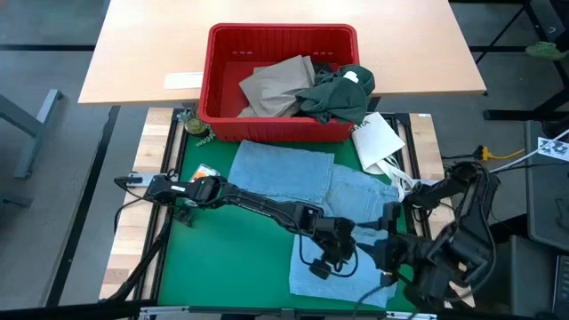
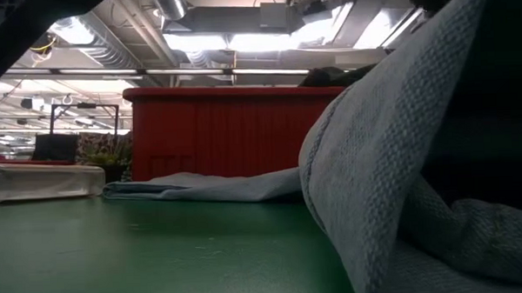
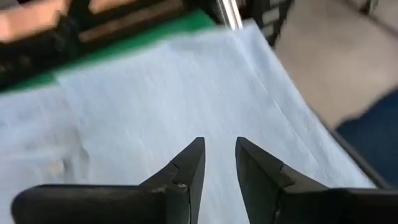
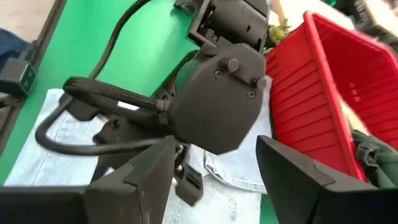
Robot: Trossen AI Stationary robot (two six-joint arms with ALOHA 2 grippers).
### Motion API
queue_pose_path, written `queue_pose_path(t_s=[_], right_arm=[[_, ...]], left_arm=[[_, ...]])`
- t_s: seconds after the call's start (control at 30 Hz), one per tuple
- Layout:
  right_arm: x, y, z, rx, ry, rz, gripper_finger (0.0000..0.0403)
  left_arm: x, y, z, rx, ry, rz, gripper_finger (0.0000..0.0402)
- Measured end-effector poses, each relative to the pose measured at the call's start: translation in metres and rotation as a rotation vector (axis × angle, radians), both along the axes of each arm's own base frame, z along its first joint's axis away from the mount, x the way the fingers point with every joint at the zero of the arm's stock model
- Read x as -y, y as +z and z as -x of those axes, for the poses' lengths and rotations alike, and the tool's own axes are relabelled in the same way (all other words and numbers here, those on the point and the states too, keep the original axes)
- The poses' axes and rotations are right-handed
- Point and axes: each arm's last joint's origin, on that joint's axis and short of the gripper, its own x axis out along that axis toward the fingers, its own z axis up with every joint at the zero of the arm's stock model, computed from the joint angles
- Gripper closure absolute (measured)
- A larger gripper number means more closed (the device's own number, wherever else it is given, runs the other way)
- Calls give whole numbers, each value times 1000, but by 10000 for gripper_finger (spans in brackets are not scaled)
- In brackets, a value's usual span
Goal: Fold Laundry from Bin
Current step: Fold the blue pants
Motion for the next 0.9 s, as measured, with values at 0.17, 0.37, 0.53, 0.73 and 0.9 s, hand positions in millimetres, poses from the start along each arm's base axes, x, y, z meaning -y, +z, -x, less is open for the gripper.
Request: queue_pose_path(t_s=[0.17, 0.37, 0.53, 0.73, 0.9], right_arm=[[-8, -30, 7, -17, -43, 33, 176], [0, -63, 9, -128, -129, 16, 176], [10, -73, 17, -173, -176, -21, 176], [25, -77, 26, -162, -203, -30, 176], [39, -85, 35, -139, -247, -38, 176]], left_arm=[[8, 6, 17, -111, -31, -38, 327], [3, 36, 43, -222, -27, -77, 331], [-6, 75, 69, -247, 53, -170, 331], [-14, 108, 97, -272, 120, -233, 331], [-24, 142, 123, -258, 195, -252, 331]])
